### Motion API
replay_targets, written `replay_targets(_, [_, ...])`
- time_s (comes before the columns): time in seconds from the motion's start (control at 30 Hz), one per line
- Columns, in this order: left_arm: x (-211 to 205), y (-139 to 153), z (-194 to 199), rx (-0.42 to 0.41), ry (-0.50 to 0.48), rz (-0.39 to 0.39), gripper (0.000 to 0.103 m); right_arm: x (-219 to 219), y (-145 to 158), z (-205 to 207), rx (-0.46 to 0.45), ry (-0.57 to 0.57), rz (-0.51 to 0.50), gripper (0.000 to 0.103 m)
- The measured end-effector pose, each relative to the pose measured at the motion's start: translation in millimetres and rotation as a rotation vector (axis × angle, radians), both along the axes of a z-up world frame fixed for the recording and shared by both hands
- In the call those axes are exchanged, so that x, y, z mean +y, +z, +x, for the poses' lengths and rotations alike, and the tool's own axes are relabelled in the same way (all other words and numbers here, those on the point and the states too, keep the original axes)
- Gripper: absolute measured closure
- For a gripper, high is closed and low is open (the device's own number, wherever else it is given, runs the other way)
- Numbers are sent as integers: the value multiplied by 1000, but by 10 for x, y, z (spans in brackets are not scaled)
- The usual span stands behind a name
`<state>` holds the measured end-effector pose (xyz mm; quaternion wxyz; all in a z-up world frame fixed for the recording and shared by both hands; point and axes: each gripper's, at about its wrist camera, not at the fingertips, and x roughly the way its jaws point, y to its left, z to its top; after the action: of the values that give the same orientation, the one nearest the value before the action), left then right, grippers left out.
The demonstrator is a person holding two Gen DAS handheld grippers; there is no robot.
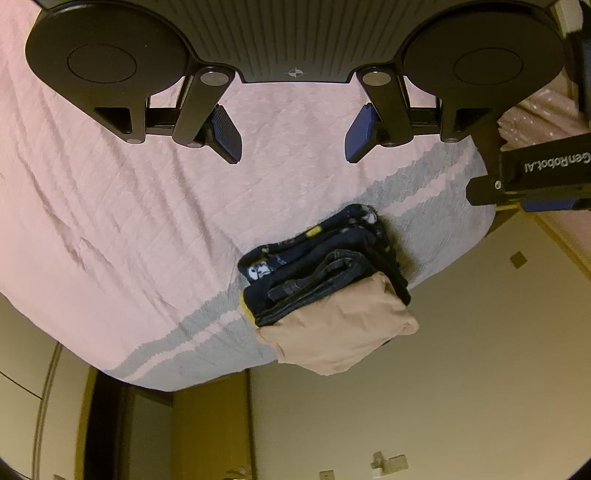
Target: Fold clothes
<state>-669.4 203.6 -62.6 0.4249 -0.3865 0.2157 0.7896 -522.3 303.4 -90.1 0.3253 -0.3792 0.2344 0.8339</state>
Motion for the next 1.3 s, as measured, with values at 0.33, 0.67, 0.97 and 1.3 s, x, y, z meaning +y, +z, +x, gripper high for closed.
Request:
replay_targets(0.33, [114,-102,193,-32,94,-43,43,303,-83,66,-48,77,15,37])
replay_targets(0.67, [379,-298,260,-66,112,-82,43,621,-278,-17,-107,131,-4,37])
replay_targets(0.97, [660,-390,216,-56,139,-99,43,977,-343,-67,-107,133,-23,37])
replay_targets(1.3, [928,-477,152,-35,160,-115,43,1277,-437,-162,-104,145,-43,37])
